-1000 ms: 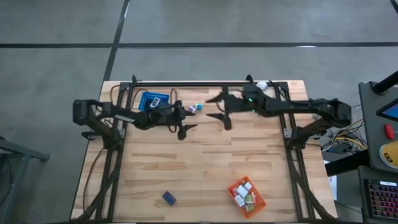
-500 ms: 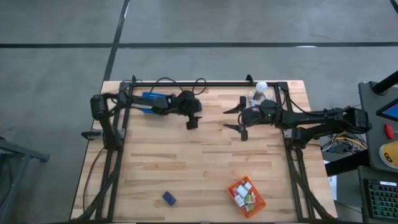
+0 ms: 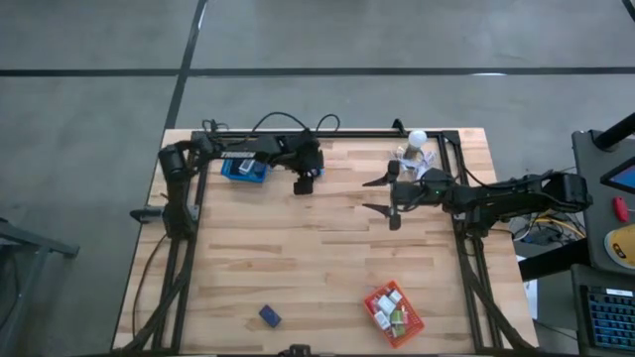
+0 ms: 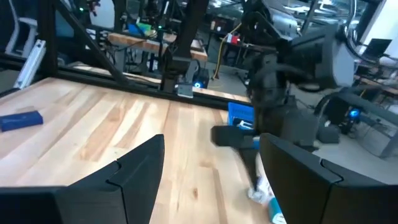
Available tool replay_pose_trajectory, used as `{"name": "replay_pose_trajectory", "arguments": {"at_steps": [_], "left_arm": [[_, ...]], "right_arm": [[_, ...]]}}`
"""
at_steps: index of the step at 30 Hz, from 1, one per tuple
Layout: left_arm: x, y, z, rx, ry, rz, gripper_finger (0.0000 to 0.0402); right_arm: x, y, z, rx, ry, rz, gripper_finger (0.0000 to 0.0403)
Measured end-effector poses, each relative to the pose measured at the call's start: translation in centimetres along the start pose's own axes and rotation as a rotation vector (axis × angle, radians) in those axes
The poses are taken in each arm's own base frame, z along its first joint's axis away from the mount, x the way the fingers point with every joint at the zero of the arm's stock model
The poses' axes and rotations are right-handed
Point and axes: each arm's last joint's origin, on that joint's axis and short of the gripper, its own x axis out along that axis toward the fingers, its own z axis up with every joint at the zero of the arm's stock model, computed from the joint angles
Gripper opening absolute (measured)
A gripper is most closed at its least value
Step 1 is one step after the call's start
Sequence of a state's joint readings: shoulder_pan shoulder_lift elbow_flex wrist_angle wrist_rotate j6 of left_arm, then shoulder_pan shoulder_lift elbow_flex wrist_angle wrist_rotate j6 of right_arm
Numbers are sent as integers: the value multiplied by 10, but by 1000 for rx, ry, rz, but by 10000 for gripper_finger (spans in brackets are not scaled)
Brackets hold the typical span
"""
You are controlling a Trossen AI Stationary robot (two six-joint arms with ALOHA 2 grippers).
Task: Pick & Place Office items
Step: Put the blue charger adapter into the orange bin
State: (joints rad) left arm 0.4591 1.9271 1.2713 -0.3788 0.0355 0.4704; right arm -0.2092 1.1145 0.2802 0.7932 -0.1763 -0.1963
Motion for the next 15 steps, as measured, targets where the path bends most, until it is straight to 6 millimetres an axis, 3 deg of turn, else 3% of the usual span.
{"name": "replay_pose_trajectory", "arguments": {"at_steps": [10,15], "left_arm": [[33,9,15,53,158,-66,268],[38,13,21,73,164,-62,268]], "right_arm": [[1,-1,2,-21,4,-18,258],[1,-1,1,-23,15,-16,258]]}}
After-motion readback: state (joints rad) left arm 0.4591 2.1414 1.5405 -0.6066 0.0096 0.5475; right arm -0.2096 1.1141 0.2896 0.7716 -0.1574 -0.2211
